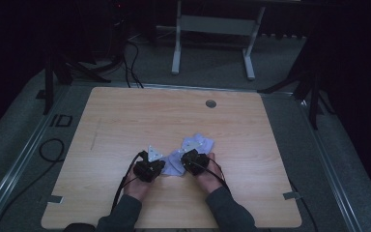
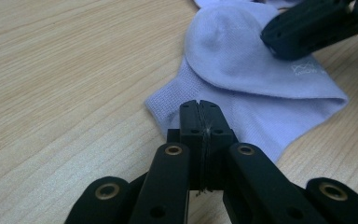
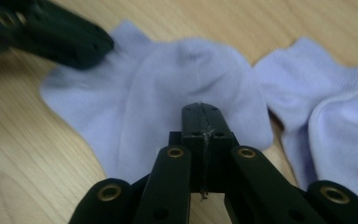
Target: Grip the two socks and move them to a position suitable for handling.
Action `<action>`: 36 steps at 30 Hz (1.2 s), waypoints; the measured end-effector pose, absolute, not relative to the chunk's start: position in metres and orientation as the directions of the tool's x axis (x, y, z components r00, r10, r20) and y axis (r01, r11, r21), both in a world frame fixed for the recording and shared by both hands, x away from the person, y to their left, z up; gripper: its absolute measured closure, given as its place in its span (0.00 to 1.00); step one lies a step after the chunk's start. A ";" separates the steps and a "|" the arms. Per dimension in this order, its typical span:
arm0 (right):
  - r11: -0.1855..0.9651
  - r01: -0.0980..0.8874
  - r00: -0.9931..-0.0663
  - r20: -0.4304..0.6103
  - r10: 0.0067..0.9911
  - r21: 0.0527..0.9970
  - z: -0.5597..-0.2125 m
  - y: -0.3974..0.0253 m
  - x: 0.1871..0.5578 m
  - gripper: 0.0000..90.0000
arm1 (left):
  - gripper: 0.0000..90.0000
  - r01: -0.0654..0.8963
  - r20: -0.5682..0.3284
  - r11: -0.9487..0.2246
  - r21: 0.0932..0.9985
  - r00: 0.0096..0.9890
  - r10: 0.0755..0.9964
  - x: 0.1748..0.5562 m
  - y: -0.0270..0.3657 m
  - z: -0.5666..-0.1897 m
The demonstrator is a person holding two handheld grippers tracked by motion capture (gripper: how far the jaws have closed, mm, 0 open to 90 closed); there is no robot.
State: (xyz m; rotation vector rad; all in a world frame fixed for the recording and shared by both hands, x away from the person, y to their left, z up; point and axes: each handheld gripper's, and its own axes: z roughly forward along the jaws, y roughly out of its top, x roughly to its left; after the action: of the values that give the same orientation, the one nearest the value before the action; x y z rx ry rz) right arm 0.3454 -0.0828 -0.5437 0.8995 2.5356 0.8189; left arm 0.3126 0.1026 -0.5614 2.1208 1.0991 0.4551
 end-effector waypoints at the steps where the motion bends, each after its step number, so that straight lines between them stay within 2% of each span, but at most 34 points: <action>1: 0.632 0.464 -0.748 -0.107 0.655 0.621 -0.541 -0.082 0.346 0.99 | 0.99 0.571 -0.006 -0.400 0.717 0.579 0.816 0.312 0.102 -0.561; 9: 0.628 0.437 -0.759 -0.112 0.642 0.644 -0.526 -0.064 0.353 0.97 | 0.99 0.571 -0.009 -0.391 0.722 0.573 0.820 0.312 0.102 -0.562; 15: 0.608 0.463 -0.734 -0.105 0.671 0.645 -0.525 -0.055 0.368 0.84 | 0.99 0.571 -0.010 -0.390 0.722 0.573 0.820 0.312 0.103 -0.562; 16: 0.601 0.473 -0.730 -0.096 0.677 0.644 -0.525 -0.053 0.371 0.79 | 0.99 0.571 -0.010 -0.391 0.722 0.573 0.819 0.312 0.103 -0.562; 17: 0.601 0.473 -0.730 -0.096 0.677 0.644 -0.525 -0.053 0.371 0.79 | 0.99 0.572 -0.009 -0.392 0.721 0.573 0.819 0.312 0.103 -0.562; 20: 0.593 0.500 -0.730 -0.062 0.681 0.631 -0.528 -0.050 0.378 0.66 | 0.99 0.573 -0.009 -0.390 0.720 0.571 0.821 0.311 0.103 -0.562; 22: 0.596 0.505 -0.735 -0.051 0.676 0.624 -0.530 -0.049 0.379 0.65 | 0.99 0.576 -0.014 -0.384 0.722 0.567 0.824 0.311 0.102 -0.562; 24: 0.606 0.515 -0.739 -0.045 0.672 0.607 -0.534 -0.048 0.381 0.69 | 0.99 0.576 -0.013 -0.385 0.721 0.566 0.824 0.311 0.102 -0.562; 26: 0.615 0.510 -0.745 -0.049 0.665 0.602 -0.537 -0.048 0.382 0.84 | 0.99 0.577 -0.011 -0.386 0.720 0.565 0.825 0.311 0.102 -0.562; 28: 0.617 0.505 -0.751 -0.045 0.659 0.604 -0.536 -0.050 0.380 0.94 | 0.99 0.577 -0.011 -0.383 0.721 0.563 0.827 0.311 0.102 -0.562; 36: 0.589 0.474 -0.767 -0.021 0.641 0.655 -0.520 -0.075 0.364 0.95 | 0.99 0.577 -0.009 -0.379 0.724 0.557 0.831 0.311 0.102 -0.562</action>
State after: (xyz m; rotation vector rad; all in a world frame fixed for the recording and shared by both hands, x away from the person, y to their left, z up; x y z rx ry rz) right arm 0.3643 -0.0752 -0.5196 0.9192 2.5644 0.9459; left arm 0.3106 0.1016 -0.5623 2.0994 1.1256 0.4702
